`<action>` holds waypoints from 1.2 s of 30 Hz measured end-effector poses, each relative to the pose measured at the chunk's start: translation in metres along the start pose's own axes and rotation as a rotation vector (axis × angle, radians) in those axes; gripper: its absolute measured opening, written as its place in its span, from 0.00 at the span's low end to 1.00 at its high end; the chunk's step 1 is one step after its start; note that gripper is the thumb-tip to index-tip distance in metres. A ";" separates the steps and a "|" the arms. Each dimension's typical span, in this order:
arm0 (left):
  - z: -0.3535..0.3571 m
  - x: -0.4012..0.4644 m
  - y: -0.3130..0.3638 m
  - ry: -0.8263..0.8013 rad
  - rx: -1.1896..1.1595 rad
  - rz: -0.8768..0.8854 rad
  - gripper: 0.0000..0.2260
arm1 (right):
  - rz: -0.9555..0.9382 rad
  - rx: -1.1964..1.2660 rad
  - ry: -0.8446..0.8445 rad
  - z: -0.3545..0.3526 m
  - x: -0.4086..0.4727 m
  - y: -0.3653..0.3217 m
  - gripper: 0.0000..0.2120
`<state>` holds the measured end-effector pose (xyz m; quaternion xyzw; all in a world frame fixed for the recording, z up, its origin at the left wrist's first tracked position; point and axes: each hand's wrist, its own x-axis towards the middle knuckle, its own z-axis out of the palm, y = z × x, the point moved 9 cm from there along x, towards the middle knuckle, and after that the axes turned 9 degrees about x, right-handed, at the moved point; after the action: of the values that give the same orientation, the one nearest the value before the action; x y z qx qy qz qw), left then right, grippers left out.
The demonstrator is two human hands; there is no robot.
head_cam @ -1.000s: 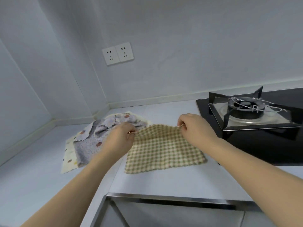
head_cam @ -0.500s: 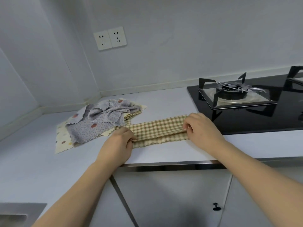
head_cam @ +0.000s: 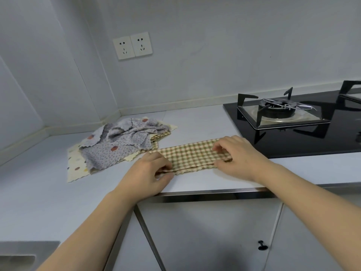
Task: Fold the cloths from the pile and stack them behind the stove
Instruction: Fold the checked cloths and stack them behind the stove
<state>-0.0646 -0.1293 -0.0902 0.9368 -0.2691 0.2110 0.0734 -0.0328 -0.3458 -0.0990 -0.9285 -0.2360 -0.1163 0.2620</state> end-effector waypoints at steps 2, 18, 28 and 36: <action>0.001 0.001 0.000 0.019 0.013 0.018 0.08 | -0.016 -0.017 -0.076 0.007 0.002 0.000 0.23; -0.013 0.007 -0.015 0.047 -0.159 -0.273 0.07 | 0.194 0.570 0.049 -0.002 0.004 0.027 0.04; -0.037 0.015 -0.022 0.079 -0.295 -0.335 0.11 | 0.228 0.972 0.172 -0.019 0.001 0.032 0.03; -0.062 0.019 -0.030 0.123 -0.435 -0.360 0.07 | 0.249 1.185 0.115 -0.008 0.000 0.007 0.10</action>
<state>-0.0563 -0.0976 -0.0270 0.9172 -0.1324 0.1886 0.3251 -0.0297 -0.3551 -0.0956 -0.6375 -0.1354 0.0165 0.7583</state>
